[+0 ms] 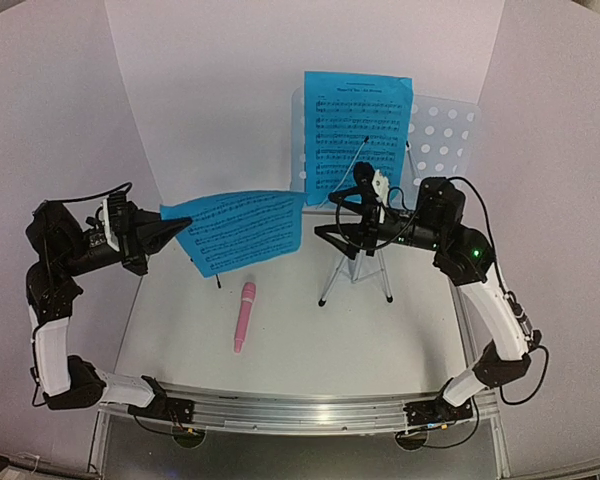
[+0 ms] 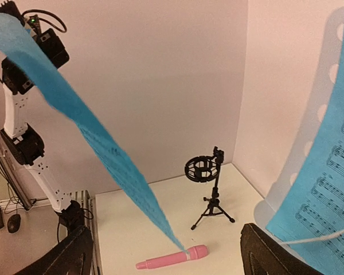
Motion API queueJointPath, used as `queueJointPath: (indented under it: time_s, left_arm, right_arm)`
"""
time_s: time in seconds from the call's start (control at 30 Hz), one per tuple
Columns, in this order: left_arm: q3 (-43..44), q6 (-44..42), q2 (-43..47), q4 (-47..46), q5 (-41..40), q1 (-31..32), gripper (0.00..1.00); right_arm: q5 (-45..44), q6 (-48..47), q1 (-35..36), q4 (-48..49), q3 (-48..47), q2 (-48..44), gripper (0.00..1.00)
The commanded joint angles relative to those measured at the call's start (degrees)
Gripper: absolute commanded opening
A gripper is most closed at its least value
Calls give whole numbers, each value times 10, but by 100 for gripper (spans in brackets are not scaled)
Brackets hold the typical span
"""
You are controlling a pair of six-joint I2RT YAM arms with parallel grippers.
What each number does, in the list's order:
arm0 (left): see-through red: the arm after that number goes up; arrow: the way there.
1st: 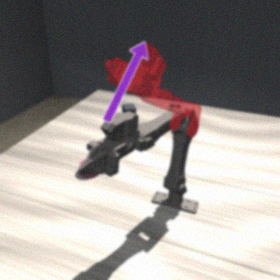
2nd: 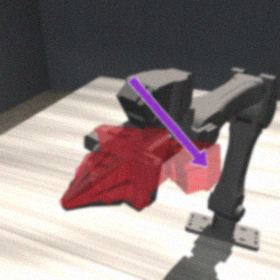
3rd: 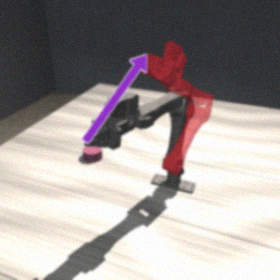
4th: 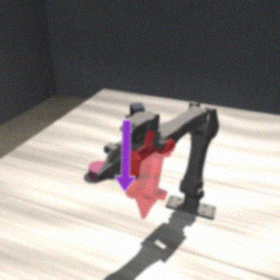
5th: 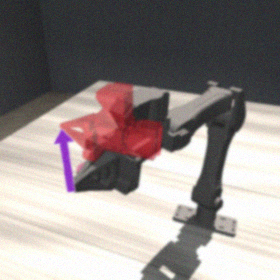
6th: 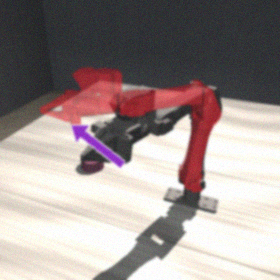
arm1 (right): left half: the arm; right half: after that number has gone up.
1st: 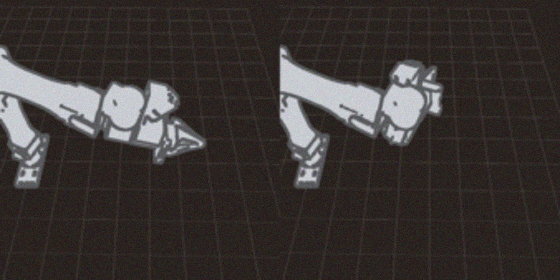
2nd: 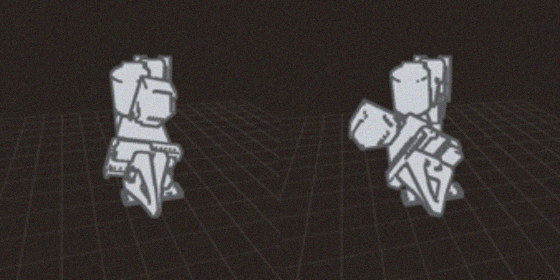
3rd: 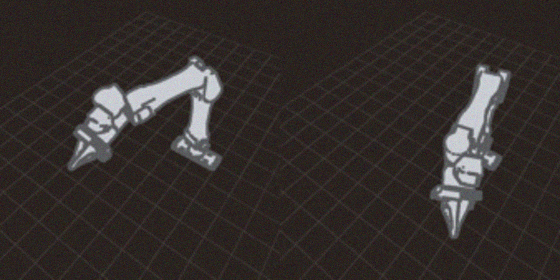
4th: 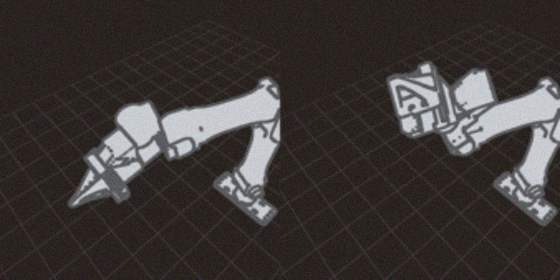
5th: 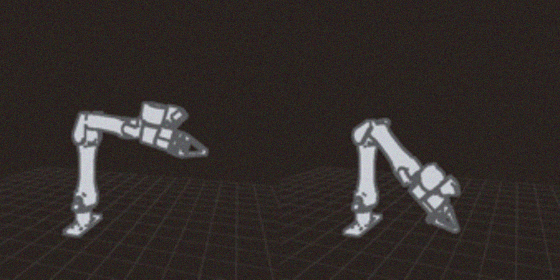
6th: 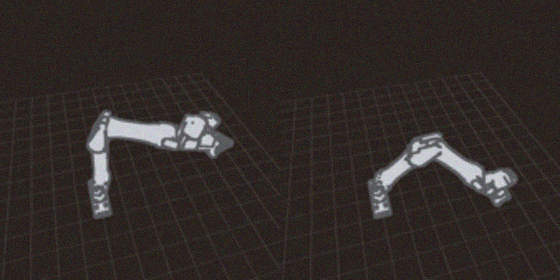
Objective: Set up the instrument practice props
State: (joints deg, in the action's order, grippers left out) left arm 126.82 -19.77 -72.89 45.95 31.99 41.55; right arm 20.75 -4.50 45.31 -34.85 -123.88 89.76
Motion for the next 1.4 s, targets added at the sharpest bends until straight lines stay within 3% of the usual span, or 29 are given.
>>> queueJointPath:
  time_s: [0.0,0.27,0.37,0.5,0.53,0.6,0.63,0.77,0.83,0.93,1.0,1.13,1.37]
  left_arm:
    - [2,105,-30,-43,98,-1,0]
    - [15,170,-84,-111,157,-1,0]
    - [16,181,-101,-131,159,0,0]
    - [13,192,-113,-171,159,0,0]
    - [16,193,-117,-179,157,0,0]
    - [22,208,-126,-192,154,0,0]
    - [23,211,-129,-201,154,-1,0]
    - [9,224,-132,-228,158,0,1]
    - [-7,225,-130,-239,159,-1,9]
    - [-41,222,-121,-268,153,0,40]
    - [-57,211,-113,-280,147,-1,54]
    - [-84,161,-90,-268,125,-1,65]
    - [-174,89,-28,-247,82,-1,84]
  right_arm:
    - [48,-9,13,29,-17,17,87]
    - [122,21,14,58,24,-15,87]
    - [126,26,14,56,50,-32,80]
    - [119,25,14,49,63,-54,52]
    - [114,24,13,46,66,-60,42]
    - [86,23,13,36,68,-69,13]
    - [73,22,12,29,68,-72,5]
    - [20,19,10,-4,49,-69,0]
    - [-9,18,9,-10,44,-70,0]
    - [-54,12,9,-11,43,-80,0]
    - [-79,7,9,-13,49,-92,0]
    - [-98,-7,9,-28,96,-135,0]
    - [-7,30,9,-43,260,-218,0]
